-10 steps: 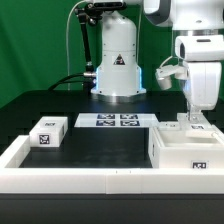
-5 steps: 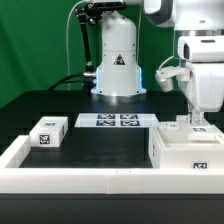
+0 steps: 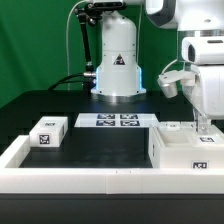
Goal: Assemble cabinet
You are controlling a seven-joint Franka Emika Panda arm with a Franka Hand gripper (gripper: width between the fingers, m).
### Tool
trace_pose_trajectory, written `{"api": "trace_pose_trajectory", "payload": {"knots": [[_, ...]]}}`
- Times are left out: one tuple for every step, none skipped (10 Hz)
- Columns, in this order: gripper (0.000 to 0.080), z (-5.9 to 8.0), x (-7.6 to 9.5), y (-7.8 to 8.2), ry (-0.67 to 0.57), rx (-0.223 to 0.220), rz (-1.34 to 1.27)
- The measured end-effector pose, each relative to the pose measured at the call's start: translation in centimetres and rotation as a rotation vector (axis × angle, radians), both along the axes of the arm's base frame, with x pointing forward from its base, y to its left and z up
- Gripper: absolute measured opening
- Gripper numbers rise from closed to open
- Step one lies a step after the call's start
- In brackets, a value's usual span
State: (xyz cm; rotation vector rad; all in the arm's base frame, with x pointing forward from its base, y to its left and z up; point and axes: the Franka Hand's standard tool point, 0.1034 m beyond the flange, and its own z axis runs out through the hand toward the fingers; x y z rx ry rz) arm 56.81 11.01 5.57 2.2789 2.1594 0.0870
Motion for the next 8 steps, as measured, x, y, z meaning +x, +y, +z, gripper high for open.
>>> {"api": "trace_pose_trajectory", "payload": {"knots": [[0.0074,0.01,0.88,0.01,-0.007,0.004,0.014],[0.0074,0.07,0.87,0.03,-0.003,0.002,0.016],[0.0074,0.07,0.9,0.0,0.004,-0.001,0.021],[0.0074,0.06,0.92,0.0,0.008,-0.002,0.023],[0.0074,0.06,0.91,0.04,0.008,-0.002,0.02],[0.0074,0.06,0.91,0.03,0.009,-0.002,0.02],[0.0074,0.06,0.91,0.03,0.009,-0.002,0.02],[0.0074,0.01,0.88,0.0,0.009,-0.002,0.019]]}}
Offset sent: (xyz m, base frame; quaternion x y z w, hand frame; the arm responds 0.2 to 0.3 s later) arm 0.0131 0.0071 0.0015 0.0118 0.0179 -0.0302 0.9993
